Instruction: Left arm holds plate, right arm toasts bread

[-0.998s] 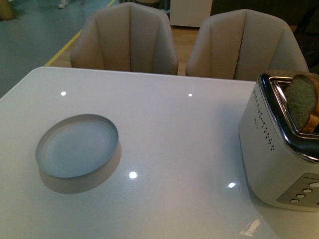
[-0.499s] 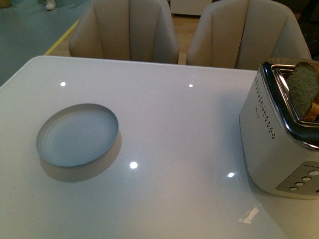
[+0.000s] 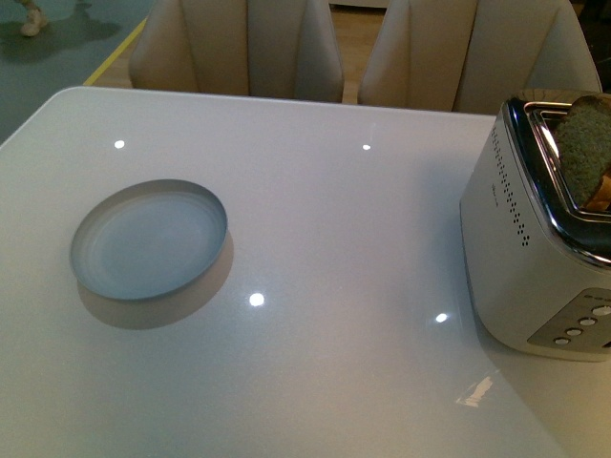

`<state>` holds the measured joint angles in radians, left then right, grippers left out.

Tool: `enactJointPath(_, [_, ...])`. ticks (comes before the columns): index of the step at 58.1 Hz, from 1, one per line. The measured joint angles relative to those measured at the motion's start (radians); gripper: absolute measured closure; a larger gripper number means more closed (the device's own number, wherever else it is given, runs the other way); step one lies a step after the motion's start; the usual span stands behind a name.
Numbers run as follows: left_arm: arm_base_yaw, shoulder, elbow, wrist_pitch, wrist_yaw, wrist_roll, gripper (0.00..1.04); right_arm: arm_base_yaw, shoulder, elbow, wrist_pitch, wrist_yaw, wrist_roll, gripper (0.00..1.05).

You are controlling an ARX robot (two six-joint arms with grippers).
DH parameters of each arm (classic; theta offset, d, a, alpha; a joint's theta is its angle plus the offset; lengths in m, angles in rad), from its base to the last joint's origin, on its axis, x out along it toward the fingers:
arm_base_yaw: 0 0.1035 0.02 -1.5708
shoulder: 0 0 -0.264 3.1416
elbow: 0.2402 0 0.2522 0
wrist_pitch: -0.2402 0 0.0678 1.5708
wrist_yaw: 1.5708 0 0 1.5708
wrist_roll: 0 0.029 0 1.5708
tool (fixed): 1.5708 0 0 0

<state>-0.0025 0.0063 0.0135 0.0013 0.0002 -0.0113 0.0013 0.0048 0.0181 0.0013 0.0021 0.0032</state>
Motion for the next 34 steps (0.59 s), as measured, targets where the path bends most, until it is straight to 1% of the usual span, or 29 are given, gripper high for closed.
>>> enactJointPath(2, [0.0, 0.0, 0.0, 0.0, 0.0, 0.0, 0.26, 0.0, 0.0, 0.0, 0.0, 0.0, 0.0, 0.09])
enactJointPath(4, [0.0, 0.0, 0.0, 0.0, 0.0, 0.0, 0.16, 0.0, 0.0, 0.0, 0.0, 0.0, 0.0, 0.09])
enactJointPath(8, [0.0, 0.0, 0.0, 0.0, 0.0, 0.001, 0.06, 0.0, 0.0, 0.0, 0.0, 0.0, 0.0, 0.09])
enactJointPath(11, [0.0, 0.0, 0.0, 0.0, 0.0, 0.002, 0.08, 0.0, 0.0, 0.0, 0.0, 0.0, 0.0, 0.09])
enactJointPath(34, [0.0, 0.0, 0.0, 0.0, 0.0, 0.002, 0.07, 0.0, 0.0, 0.0, 0.0, 0.0, 0.0, 0.09])
